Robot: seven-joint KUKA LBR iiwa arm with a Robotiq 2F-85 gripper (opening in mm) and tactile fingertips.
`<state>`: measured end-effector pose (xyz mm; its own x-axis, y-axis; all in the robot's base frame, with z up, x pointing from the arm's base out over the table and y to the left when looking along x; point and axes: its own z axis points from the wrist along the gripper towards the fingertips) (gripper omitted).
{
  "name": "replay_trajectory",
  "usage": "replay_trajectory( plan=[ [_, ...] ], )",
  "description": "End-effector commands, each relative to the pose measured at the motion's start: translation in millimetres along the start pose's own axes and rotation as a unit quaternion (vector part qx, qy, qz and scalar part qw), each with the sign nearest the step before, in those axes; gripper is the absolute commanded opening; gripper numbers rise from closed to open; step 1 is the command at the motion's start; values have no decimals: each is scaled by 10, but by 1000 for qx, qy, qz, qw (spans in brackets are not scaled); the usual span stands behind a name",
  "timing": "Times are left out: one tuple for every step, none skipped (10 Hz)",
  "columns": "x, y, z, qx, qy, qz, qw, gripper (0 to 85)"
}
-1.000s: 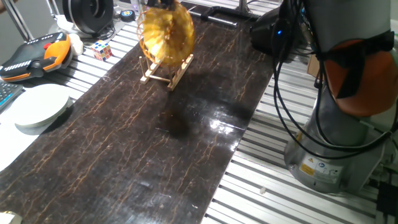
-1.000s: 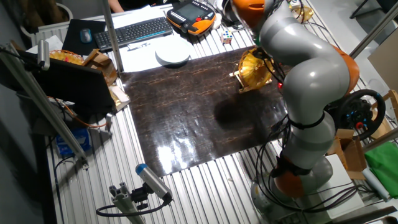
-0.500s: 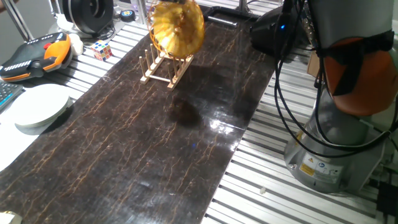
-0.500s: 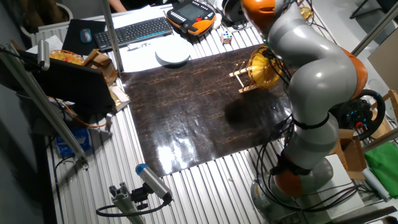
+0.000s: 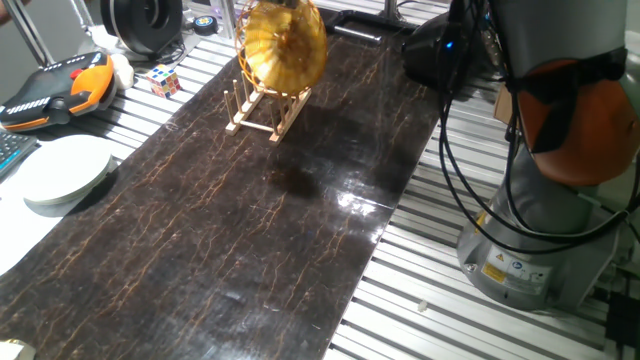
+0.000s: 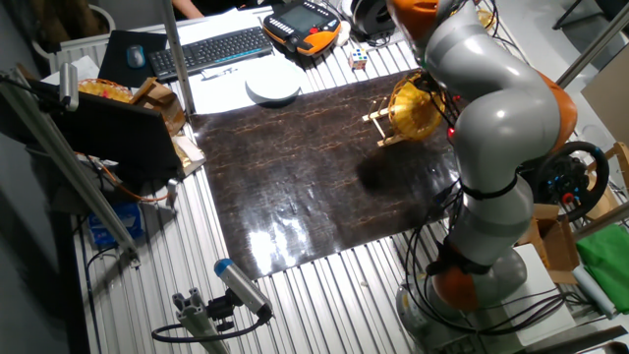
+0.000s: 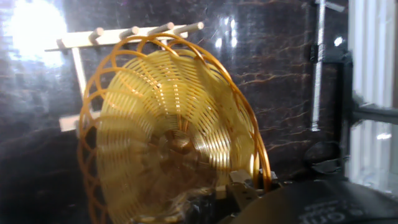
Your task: Put the dish on the dish rack
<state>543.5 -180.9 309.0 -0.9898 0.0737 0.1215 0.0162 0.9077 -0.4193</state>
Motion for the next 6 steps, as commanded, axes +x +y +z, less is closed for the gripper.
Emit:
replay_trajectory(
  plan=[
    [-1,-2,-4,-7,1,4,1000,20],
    [-1,-2,-4,-12,1,13,1000,20],
    [-1,-2,-4,-7,-5,14,1000,20],
    [-1,-2,-4,-14,-4,19,1000,20],
    [-1,-2,-4,-17,-6,27,999,20],
    [-1,-2,-4,-18,-7,33,999,20]
  ],
)
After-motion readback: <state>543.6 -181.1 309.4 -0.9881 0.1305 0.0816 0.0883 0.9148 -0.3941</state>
